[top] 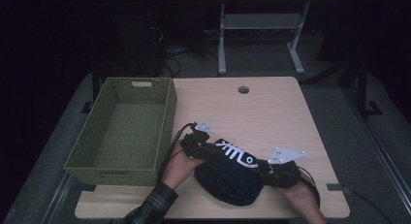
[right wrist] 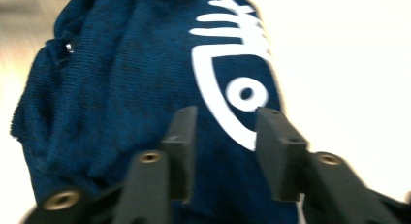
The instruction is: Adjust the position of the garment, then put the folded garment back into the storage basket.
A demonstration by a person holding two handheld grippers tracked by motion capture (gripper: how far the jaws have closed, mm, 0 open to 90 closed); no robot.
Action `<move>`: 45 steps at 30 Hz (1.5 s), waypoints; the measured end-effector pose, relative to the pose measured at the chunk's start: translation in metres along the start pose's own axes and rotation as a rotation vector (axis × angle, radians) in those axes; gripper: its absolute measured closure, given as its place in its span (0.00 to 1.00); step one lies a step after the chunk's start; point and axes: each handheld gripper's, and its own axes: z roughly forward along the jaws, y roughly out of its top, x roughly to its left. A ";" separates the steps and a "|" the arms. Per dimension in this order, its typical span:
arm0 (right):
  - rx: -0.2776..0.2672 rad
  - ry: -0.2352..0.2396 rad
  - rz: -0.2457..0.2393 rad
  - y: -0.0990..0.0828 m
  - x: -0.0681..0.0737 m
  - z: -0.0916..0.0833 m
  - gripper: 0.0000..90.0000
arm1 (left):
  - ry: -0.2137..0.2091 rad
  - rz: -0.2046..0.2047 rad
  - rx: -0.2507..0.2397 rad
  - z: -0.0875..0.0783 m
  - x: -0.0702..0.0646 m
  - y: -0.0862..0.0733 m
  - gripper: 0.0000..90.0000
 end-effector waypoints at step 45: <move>0.076 -0.225 0.213 -0.065 -0.064 -0.014 0.09 | -0.140 -0.074 0.107 0.038 0.021 -0.024 0.68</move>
